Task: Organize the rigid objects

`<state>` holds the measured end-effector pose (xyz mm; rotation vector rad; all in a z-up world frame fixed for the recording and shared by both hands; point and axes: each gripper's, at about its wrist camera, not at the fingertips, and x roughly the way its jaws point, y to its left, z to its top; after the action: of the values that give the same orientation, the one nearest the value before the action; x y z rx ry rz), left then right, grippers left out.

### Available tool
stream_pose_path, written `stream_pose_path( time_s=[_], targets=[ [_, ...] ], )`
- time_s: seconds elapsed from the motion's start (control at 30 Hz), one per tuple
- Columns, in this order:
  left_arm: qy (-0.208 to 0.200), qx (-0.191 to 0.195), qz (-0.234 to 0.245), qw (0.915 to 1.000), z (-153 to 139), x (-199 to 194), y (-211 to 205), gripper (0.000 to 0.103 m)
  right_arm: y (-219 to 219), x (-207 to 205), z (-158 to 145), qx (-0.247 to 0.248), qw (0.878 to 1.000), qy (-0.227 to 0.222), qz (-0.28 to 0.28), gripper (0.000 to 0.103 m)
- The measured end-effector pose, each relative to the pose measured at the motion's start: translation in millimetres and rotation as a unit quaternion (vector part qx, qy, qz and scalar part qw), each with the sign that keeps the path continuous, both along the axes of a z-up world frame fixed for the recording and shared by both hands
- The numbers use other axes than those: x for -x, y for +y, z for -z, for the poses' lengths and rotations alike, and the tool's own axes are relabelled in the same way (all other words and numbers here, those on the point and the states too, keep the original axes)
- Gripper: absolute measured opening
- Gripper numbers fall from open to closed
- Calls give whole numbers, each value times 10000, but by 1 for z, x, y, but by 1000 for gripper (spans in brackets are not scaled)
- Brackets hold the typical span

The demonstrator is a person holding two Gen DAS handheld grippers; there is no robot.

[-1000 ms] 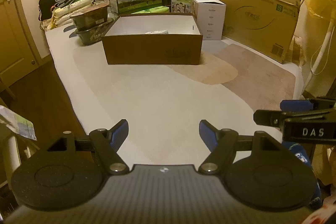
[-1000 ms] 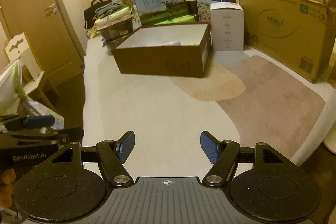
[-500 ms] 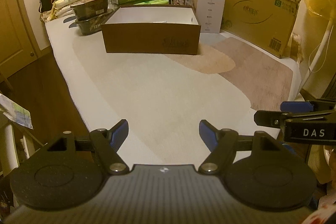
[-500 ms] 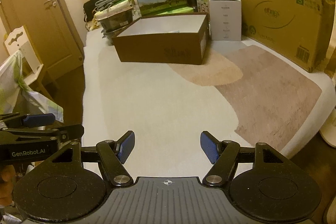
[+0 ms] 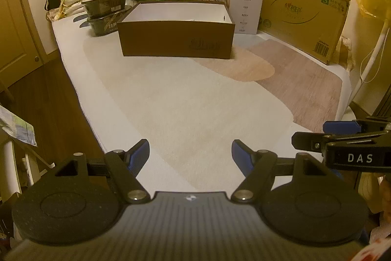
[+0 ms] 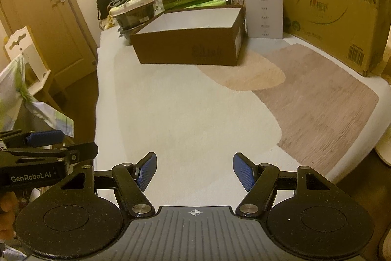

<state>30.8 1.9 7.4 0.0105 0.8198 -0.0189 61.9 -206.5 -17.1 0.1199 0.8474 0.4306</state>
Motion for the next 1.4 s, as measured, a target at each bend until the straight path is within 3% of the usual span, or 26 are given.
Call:
stream_pose_path(
  time_s=[1.4],
  targets=[
    [48, -5, 62, 10000, 7, -5, -4, 72, 0, -3, 5, 8, 10000, 78, 22, 69]
  ],
)
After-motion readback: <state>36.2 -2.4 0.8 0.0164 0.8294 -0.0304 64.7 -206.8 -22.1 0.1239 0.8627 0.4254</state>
